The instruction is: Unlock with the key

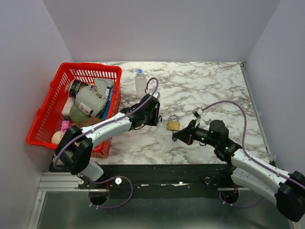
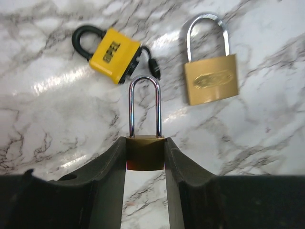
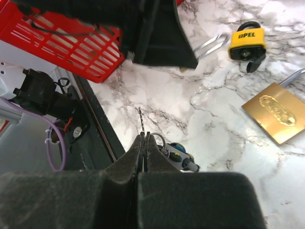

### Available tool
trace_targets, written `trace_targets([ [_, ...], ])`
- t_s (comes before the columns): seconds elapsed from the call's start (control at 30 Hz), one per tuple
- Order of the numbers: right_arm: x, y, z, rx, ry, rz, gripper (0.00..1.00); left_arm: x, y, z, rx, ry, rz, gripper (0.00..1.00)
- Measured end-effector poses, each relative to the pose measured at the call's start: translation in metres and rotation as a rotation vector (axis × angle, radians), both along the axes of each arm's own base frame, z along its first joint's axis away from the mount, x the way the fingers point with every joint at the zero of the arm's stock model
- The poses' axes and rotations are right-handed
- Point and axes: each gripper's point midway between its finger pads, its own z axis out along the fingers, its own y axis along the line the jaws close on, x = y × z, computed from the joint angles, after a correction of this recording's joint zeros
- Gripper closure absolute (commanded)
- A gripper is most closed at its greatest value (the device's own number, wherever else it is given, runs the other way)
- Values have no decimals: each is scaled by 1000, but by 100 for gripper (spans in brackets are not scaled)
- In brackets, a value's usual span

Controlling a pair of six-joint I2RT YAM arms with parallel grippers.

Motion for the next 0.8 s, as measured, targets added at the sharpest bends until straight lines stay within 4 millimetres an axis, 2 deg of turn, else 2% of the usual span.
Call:
trace_targets([
  [0.13,0,16,-6,-3,40,7,99,15,-13,43,-96,-93,5,100],
  [0.23,3,33,-10,-6,72,13,99,19,-13,58,-151,-137,21,100],
  [0.43,14,68,-18,-1,144,14,99,22,-10,55,-194,-136,50,100],
  [0.6,29,78,-23,23,187,-34,99,23,-8,52,-202,-134,56,100],
  [0.8,46,92,-13,61,207,-67,99,24,-11,54,-215,-137,48,100],
])
